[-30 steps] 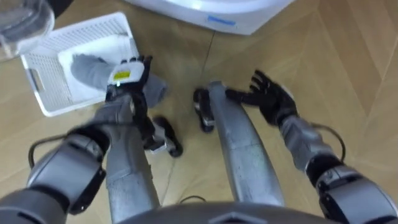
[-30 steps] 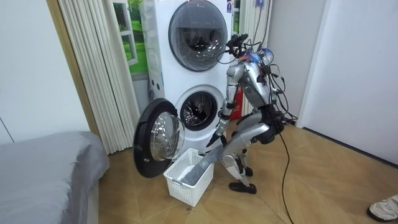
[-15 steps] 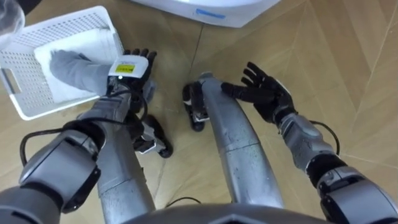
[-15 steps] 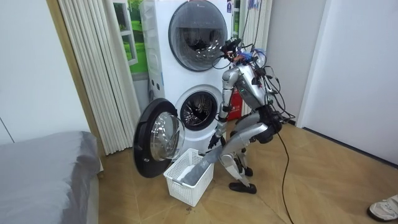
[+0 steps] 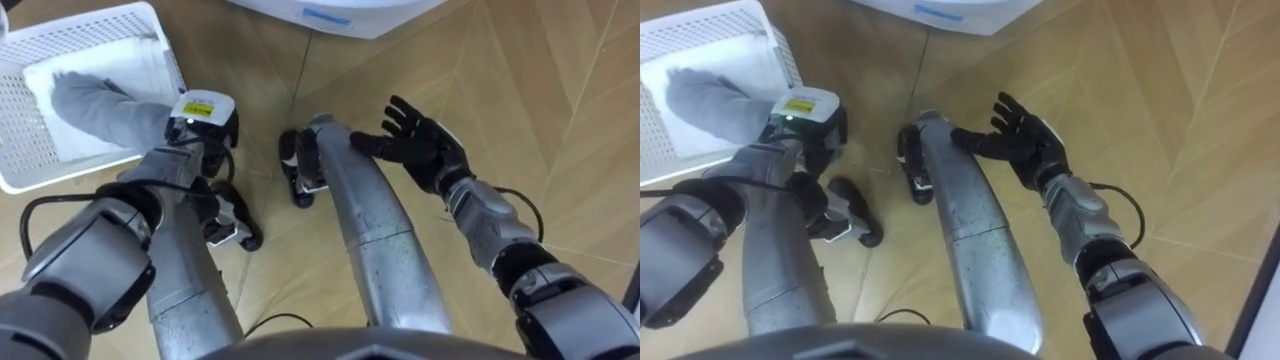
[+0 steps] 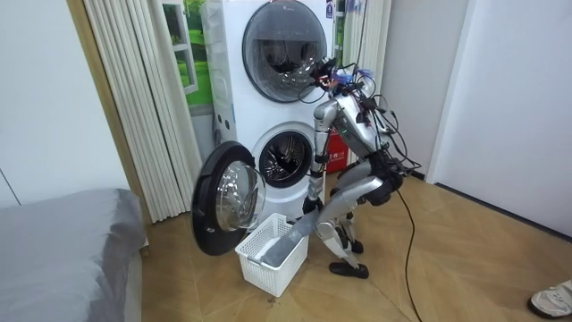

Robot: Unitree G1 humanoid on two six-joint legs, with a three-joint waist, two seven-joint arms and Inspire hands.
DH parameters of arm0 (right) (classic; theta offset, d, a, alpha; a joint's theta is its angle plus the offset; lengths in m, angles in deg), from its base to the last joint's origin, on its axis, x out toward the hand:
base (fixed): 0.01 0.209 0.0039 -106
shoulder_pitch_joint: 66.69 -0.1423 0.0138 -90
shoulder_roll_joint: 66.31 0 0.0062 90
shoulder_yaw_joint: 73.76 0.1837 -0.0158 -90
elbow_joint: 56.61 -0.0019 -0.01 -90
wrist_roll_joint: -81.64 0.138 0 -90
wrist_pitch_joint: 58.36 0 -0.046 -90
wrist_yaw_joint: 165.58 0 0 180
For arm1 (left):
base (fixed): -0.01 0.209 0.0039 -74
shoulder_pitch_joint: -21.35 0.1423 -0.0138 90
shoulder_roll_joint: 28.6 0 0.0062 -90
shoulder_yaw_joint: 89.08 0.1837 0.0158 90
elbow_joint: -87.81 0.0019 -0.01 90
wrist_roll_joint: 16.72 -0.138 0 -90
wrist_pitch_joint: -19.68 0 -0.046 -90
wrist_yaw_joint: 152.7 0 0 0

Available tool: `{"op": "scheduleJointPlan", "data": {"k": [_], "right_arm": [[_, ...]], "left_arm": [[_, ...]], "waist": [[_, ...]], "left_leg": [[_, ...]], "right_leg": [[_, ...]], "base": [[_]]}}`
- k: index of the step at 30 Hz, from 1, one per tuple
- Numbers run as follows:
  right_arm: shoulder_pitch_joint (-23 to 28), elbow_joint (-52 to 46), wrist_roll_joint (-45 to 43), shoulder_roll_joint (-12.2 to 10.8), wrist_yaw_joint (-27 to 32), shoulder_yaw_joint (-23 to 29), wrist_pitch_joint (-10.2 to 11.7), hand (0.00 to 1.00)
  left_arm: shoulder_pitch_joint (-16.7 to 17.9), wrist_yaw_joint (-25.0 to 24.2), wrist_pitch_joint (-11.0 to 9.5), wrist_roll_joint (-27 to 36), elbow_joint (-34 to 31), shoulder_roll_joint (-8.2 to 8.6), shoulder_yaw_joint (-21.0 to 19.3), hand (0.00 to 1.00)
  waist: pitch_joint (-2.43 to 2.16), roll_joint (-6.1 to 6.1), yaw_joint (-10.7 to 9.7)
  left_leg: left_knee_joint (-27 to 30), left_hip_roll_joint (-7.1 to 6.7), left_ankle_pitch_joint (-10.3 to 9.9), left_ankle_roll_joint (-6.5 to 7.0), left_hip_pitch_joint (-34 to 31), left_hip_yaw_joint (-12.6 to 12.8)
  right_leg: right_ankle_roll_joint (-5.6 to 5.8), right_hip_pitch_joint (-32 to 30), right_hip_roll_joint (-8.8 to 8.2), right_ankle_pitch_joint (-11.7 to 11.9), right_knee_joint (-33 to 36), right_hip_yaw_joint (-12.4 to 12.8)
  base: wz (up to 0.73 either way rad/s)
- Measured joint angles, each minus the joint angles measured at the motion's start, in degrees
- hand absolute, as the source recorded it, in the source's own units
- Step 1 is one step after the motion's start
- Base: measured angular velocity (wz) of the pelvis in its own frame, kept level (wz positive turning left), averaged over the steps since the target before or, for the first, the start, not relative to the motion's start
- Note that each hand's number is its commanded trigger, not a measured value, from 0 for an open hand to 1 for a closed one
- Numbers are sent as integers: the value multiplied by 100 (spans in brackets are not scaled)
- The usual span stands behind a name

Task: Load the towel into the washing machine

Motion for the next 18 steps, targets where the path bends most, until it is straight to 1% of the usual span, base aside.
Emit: {"op": "scheduleJointPlan", "data": {"k": [2,6,7,9,11,12,13,14,15,16,18], "right_arm": [[-13,1,-126,21,22,13,3,0],[-20,-36,-310,35,106,0,6,0],[-20,-43,-345,35,180,-3,5,0],[-11,-39,-351,40,255,-43,-2,0],[1,-23,-438,52,409,-107,0,0],[-1,-22,-469,52,466,-133,1,0],[-14,28,-532,51,550,-206,12,0],[-1,88,-601,44,623,-232,10,0],[4,106,-634,43,666,-235,8,0],[11,116,-707,43,737,-254,9,0],[0,255,-830,45,839,-347,8,0]], "left_arm": [[88,-16,42,-22,-21,1,1,100],[97,10,95,-118,-14,9,15,100],[100,37,113,-130,5,6,90,100],[121,91,127,-150,8,54,104,100],[153,265,112,-155,-25,88,103,100],[161,320,107,-153,-31,89,103,100],[152,407,62,-151,-29,89,105,100],[181,464,3,-150,-7,108,98,100],[171,493,-27,-151,-5,120,90,100],[184,584,-79,-154,-4,156,75,100],[199,709,-167,-150,4,224,-34,100]], "waist": [[-2,-4,14],[-9,-13,46],[-8,-12,66],[-9,-10,133],[-10,-8,256],[-12,-5,281],[-11,-3,348],[-9,2,388],[-11,16,417],[-17,29,521],[-11,56,719]], "left_leg": [[0,4,-8,9,1,-1],[-9,23,1,38,25,-4],[-17,45,-3,42,59,-11],[-55,66,-4,39,151,-24],[-168,82,1,33,329,0],[-219,79,9,25,378,11],[-336,58,47,5,508,32],[-510,1,99,-10,664,42],[-595,-8,124,-8,751,47],[-768,-31,167,-25,926,60],[-1046,-41,250,-33,1166,98]], "right_leg": [[0,1,0,0,-6,-3],[2,36,0,1,-38,-29],[0,83,-2,2,-68,-61],[-5,201,-1,6,-137,-106],[-3,369,-1,27,-257,-124],[1,414,-4,39,-302,-124],[2,537,-20,63,-409,-135],[14,693,-58,78,-541,-145],[21,778,-63,88,-617,-152],[28,956,-62,115,-773,-157],[29,1199,-69,193,-1048,-194]], "base": [[0],[-2],[-8],[-7],[-6],[-8],[0],[4],[9],[3],[-4]]}}
